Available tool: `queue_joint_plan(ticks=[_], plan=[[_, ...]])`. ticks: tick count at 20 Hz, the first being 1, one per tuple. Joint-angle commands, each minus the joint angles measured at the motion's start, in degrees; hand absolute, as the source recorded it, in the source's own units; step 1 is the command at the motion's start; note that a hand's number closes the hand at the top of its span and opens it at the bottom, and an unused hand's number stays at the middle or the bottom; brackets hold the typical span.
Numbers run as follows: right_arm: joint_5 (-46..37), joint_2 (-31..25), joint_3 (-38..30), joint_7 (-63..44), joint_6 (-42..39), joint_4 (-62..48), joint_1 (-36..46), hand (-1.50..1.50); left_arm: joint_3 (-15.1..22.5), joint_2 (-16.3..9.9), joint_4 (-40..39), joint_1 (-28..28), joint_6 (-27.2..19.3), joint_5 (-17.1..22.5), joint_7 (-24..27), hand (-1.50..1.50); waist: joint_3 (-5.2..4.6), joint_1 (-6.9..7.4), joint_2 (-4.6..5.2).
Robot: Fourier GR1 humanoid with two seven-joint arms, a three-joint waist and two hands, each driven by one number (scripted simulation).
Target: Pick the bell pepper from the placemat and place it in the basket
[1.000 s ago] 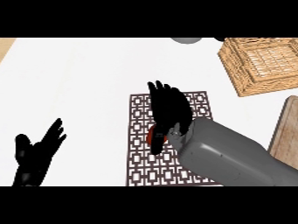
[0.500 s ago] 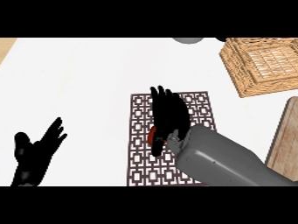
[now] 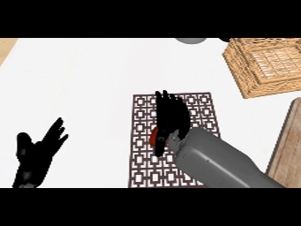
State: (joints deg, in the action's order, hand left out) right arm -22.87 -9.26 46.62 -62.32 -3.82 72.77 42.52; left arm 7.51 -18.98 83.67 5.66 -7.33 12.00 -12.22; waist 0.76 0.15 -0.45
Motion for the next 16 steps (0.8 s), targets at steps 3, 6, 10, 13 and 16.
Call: queue_joint_plan(ticks=[3,6,10,13,16], plan=[[-1.2,3.2,-0.7,-4.2,-1.9,-4.7,-1.5,-1.50,2.3,2.2,-3.0,3.8,-0.1,-1.5,-0.8,0.00,-0.78,0.24,0.48],[-2.4,3.4,-1.3,-5.5,-2.6,-3.4,-2.9,-1.50,0.4,1.9,-5.6,0.9,-0.6,-2.1,-0.4,0.00,-0.80,-0.27,0.45],[-4.5,5.4,-2.3,-5.2,-3.4,-3.7,-2.8,-1.50,-0.4,1.3,-3.2,-0.2,0.7,-0.7,-3.8,0.00,-0.77,-0.22,0.38],[-6.2,6.0,-3.3,-3.6,-2.7,-5.1,-3.2,-1.50,-0.7,1.7,-3.8,1.8,1.8,-0.7,-1.2,0.00,-0.78,-0.06,0.39],[-7.4,7.3,-3.9,-3.1,-3.1,-6.6,-3.9,-1.50,1.1,2.2,1.5,3.0,-0.2,-2.4,-4.6,0.00,-0.74,0.13,0.36]])
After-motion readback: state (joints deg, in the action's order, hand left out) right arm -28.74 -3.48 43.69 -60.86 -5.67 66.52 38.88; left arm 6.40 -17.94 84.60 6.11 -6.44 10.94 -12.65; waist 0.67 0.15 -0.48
